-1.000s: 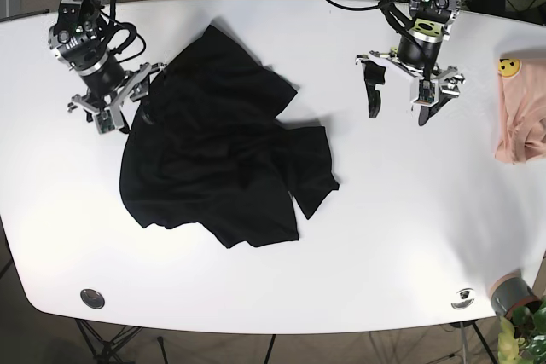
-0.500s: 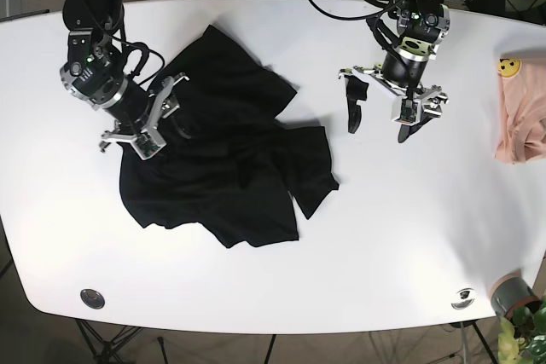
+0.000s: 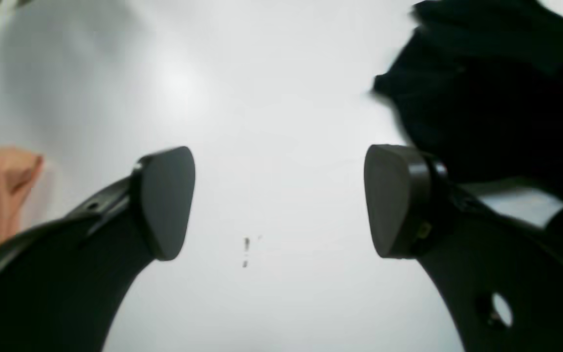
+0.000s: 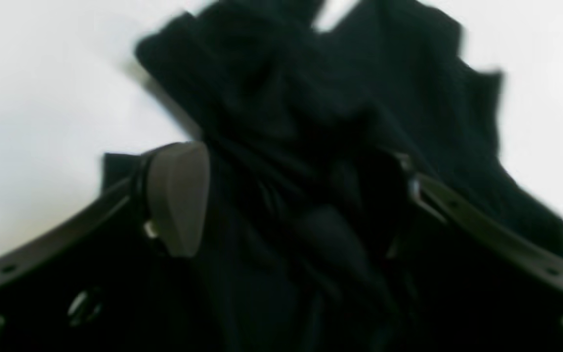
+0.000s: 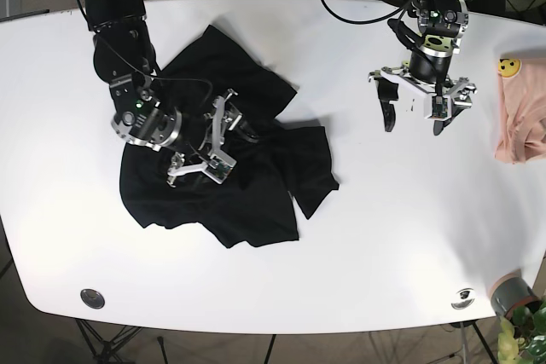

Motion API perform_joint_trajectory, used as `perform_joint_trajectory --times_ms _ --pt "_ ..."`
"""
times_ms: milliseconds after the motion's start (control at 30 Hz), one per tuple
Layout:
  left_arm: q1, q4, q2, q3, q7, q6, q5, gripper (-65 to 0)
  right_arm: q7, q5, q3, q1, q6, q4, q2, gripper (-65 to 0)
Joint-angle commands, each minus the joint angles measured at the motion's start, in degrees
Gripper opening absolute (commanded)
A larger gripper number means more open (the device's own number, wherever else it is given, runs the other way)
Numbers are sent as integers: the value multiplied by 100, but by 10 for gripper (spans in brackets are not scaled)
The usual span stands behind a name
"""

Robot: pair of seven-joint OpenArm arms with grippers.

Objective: Fold the T-shirt properly
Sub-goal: 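Grasp the black shirt's edge with the right gripper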

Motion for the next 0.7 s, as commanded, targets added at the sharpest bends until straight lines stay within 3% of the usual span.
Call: perform_joint_trajectory --times_ms 0,167,300,500,667 --pt "-23 85 -15 -173 -160 -16 -83 -139 126 100 -352 323 -2 -92 16 -190" --pt "-14 76 -6 -384 -160 -16 -83 -139 126 100 -1135 824 -2 -576 -204 -185" --pt "127 76 -15 -375 -160 -16 -83 -139 126 91 -1504 1167 117 -1121 -485 -184" --pt "153 76 2 -366 -160 -16 -83 -139 126 56 -1671 1659 117 -2088 -960 -184" --pt "223 6 2 -358 -160 -16 -92 -139 135 56 -1917 2028 117 -2677 -1162 -184"
